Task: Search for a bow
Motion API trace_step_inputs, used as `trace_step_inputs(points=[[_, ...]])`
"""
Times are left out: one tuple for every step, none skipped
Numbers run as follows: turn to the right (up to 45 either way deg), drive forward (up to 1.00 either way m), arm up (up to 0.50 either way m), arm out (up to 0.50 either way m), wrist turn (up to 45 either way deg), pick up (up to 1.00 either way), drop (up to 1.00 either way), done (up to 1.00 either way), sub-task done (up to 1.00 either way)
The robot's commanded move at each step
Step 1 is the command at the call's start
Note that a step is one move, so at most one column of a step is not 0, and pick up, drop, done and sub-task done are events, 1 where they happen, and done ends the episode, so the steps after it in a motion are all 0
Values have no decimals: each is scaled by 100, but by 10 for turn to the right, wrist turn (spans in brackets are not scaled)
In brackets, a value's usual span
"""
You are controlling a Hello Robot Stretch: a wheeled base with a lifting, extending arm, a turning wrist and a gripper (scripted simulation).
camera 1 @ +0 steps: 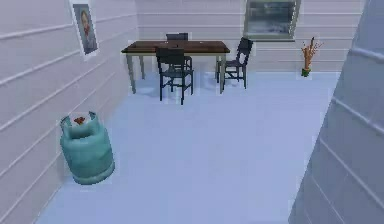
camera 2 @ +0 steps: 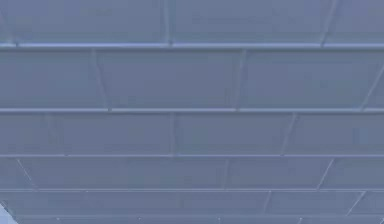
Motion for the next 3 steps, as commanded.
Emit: trace_step_inputs(points=[[-450, 0, 0, 0, 0, 0, 0, 0, 0], [-450, 0, 0, 0, 0, 0, 0, 0, 0], [-450, 0, 0, 0, 0, 0, 0, 0, 0]])
